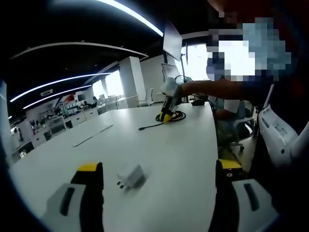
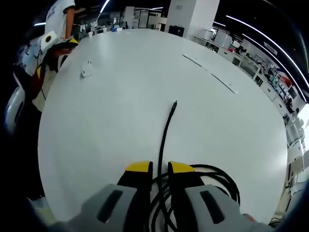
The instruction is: Plug the desk Type‑C cable into the charger adapter.
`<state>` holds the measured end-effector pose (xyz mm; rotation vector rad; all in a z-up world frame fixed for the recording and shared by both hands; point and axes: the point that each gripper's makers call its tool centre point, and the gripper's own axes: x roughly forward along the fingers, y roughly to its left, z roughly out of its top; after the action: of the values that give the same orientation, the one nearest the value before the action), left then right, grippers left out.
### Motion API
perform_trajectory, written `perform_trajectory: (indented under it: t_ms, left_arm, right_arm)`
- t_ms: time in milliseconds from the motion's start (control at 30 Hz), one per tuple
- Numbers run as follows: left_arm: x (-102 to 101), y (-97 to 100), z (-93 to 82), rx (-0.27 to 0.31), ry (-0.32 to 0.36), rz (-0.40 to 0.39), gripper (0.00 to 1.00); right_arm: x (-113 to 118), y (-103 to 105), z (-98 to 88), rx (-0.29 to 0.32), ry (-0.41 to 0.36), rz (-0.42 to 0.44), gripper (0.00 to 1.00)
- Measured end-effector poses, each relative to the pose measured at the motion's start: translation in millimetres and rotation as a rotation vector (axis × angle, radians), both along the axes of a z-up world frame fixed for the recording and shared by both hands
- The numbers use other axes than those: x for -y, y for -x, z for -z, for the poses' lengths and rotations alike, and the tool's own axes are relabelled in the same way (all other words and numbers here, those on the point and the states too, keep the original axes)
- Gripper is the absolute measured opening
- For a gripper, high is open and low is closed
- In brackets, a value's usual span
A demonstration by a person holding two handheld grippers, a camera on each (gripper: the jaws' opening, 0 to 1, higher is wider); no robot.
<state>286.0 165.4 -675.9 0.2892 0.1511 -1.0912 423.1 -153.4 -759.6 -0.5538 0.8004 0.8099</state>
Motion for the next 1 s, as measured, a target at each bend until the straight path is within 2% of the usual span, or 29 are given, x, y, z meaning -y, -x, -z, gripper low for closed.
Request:
perform_trajectory:
  t_ms: [267,500,1000]
  left_arm:
    - [-3.9,-0.7,0.9,-0.002,0.000,-0.008,0.97]
    - [-3.6,-0.6,2.0,-0.005,0.003,-0.009,0.96]
    - [-7.0,0.2,-0.1,-0.002,0.003,-0.016,0.96]
  right_arm:
    - [-0.9,-0.2,4.2,-0.019,0.003,0.002,0.03]
    - [-1.8,0.6,5.4,-0.029,-0.002,0.013,0.02]
    - [-1.7,9.1,-2.0,0.014,0.050,-0.045,0.01]
